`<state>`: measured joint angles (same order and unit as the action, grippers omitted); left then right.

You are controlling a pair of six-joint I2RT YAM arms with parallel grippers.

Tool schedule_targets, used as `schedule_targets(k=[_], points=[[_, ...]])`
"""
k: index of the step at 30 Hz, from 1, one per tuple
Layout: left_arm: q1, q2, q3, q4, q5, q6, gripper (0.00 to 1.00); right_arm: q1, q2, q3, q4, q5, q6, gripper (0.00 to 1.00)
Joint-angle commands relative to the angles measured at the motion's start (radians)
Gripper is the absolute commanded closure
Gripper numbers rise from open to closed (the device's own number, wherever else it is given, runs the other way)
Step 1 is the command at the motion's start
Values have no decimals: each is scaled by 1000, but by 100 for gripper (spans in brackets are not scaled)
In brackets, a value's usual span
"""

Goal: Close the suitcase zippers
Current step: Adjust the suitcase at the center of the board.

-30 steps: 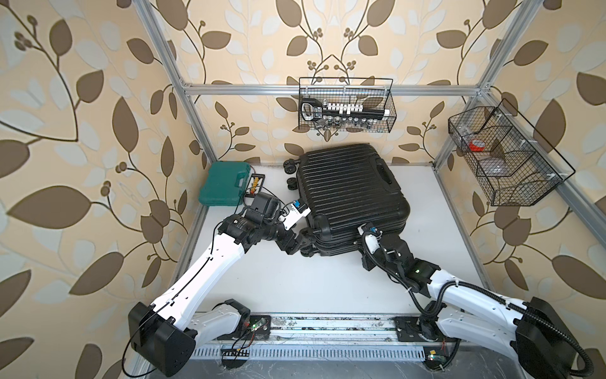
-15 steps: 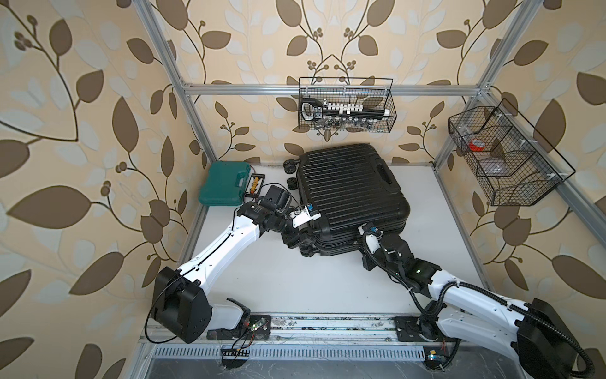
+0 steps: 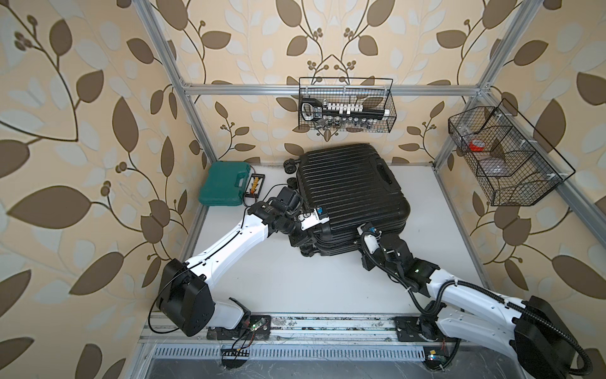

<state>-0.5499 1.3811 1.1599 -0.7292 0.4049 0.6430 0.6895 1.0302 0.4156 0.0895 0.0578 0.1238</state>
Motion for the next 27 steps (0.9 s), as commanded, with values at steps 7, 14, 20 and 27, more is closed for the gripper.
schedule_targets(k=[7,14,20,27], points=[[-99,-93,-67,250,-56,-431,71,-2,-45,-1,87,-162,-27,100],[-189,-73,-52,390,-160,-651,73,34,-45,-25,122,-220,-10,100],[-234,-62,-67,523,-203,-766,73,66,-47,-49,179,-227,33,100],[-260,-20,-76,618,-163,-828,73,99,-63,-81,239,-240,81,100]])
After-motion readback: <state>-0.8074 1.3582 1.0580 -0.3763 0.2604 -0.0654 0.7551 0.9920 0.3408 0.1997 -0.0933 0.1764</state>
